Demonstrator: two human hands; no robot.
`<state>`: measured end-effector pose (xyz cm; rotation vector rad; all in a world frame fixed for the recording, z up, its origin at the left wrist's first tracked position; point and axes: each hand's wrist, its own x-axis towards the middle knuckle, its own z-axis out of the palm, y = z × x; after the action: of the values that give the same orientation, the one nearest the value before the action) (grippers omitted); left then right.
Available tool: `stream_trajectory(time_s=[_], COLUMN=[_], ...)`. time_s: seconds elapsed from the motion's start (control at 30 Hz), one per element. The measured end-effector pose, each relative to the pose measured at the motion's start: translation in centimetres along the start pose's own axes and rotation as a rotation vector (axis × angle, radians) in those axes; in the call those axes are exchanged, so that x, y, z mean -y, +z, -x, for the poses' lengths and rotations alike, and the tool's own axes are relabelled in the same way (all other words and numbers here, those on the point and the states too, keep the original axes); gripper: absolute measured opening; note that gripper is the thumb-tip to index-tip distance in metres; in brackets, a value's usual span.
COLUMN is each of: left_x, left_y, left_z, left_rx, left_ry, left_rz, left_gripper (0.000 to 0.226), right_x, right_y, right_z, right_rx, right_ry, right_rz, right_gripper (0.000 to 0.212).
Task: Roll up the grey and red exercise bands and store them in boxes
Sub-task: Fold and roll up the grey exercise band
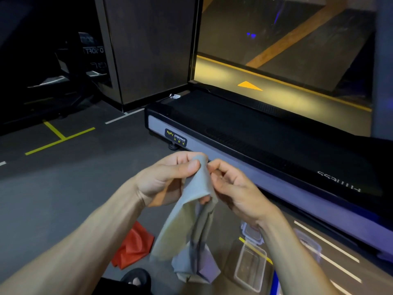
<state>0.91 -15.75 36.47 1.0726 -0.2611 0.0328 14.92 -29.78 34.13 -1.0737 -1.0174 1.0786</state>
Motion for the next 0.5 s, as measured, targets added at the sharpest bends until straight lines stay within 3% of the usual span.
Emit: stream_trajectory(time_s=[0.23, 0.33, 0.5], left_x=[0.2, 0.4, 0.8], left_y=[-0.5, -0.8, -1.6], left_z=[0.1, 0.0, 0.0], left_rx=[-0.092, -0.138, -0.225], left_ry=[-0.088, -0.145, -0.158], left_rz=[-0.062, -0.115, -0.375], left_gripper=[0.037, 0.058, 0.043], right_x=[1.4, 1.6, 1.1], right_y=[-0.6, 0.1, 0.3], right_z=[0.3, 0.1, -0.5], right_rx=[-0.016, -0.020, -0.026], right_ry=[-0.104, -0.112, -0.063], right_rz=[-0.236, -0.140, 0.180], right_gripper=[0.006, 0.007, 0.007])
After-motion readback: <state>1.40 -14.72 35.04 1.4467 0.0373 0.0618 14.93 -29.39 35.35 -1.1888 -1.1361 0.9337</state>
